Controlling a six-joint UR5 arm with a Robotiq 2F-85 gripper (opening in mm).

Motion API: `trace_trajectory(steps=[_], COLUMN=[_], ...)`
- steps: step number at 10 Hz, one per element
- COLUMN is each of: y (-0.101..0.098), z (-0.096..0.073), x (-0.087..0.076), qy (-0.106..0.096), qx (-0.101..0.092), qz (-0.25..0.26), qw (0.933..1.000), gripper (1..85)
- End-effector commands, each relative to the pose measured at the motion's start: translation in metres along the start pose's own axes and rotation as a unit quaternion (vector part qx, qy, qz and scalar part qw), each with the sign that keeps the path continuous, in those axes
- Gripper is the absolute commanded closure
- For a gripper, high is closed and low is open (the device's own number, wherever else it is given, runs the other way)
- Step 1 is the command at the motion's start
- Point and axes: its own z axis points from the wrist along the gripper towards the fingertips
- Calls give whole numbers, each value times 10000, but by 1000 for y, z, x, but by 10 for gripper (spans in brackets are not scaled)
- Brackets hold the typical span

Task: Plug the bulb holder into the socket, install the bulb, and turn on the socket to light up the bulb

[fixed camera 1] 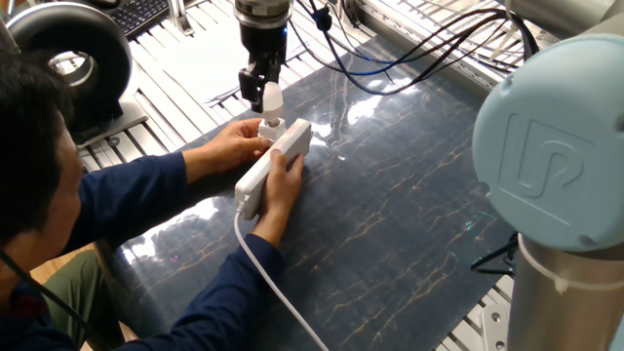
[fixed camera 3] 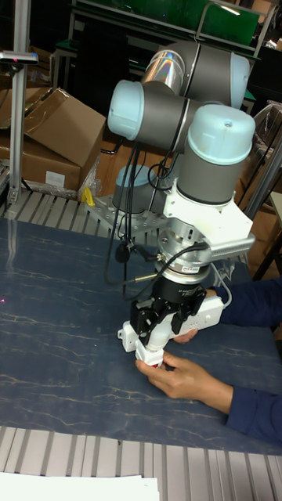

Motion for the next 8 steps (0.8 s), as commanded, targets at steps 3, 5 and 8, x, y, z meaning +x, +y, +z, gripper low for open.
trace_trajectory(steps=[3,5,8], y=[-2,2,10], z=[1,0,-2], x=[2,2,-2], qy=[-112,-153,-247], qx=[113,84,68], qz=[-964,-1206,-1643], qw=[9952,9925,9861], gripper=[220,220,227])
